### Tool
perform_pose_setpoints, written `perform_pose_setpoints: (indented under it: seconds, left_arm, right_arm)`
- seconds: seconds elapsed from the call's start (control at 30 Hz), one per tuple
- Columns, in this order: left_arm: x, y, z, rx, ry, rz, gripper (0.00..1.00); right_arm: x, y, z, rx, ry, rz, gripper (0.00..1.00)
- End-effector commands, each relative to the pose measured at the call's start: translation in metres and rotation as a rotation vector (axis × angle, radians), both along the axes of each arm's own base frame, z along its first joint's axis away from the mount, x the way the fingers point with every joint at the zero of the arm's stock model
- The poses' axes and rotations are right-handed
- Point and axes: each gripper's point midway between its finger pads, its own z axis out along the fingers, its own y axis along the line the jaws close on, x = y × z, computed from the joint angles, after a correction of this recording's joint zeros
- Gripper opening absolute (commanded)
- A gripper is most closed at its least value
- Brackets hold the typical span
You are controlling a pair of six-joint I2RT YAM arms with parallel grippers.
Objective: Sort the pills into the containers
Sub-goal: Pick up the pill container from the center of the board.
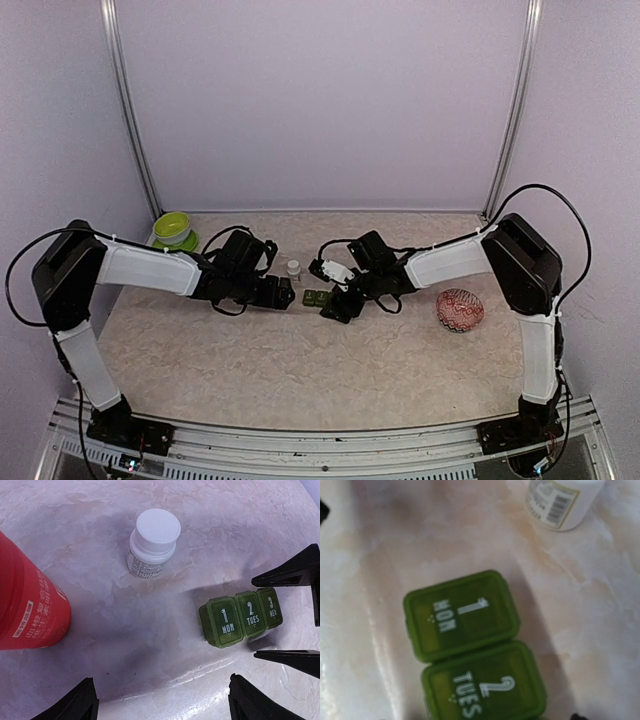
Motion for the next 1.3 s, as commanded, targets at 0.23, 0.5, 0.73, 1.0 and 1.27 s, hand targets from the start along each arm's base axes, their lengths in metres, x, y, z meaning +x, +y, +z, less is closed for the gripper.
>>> perform_pose_setpoints:
  seconds: [0.23,0.5,0.73,1.0,1.27]
  left_arm:
    - [0.000,-0.019,0.006,-0.058,-0.013,-0.035,0.88]
    - [-0.005,-0.017,0.007,-0.072,-0.009,-0.039,0.89]
    - [-0.013,-0.011,0.022,-0.109,-0.055,-0.050,0.95]
    - [-0.037,-0.018,0.052,-0.172,-0.147,-0.142,0.99]
    - [-0.076,-0.034,0.082,-0.157,-0.353,-0.307,0.99]
  right_arm:
    - [-0.008,0.008,-0.017,-0.030,0.029,0.075,0.52]
    - [-0.013,0.007,-0.005,-0.011,0.019,0.085,0.38]
    - [-0.025,0.007,0.032,0.068,0.043,0.074,0.28]
    - [-0.060,-0.001,0.069,0.100,0.068,0.071,0.28]
    - [-0.100,-0.019,0.076,0.066,0.165,0.072,0.28]
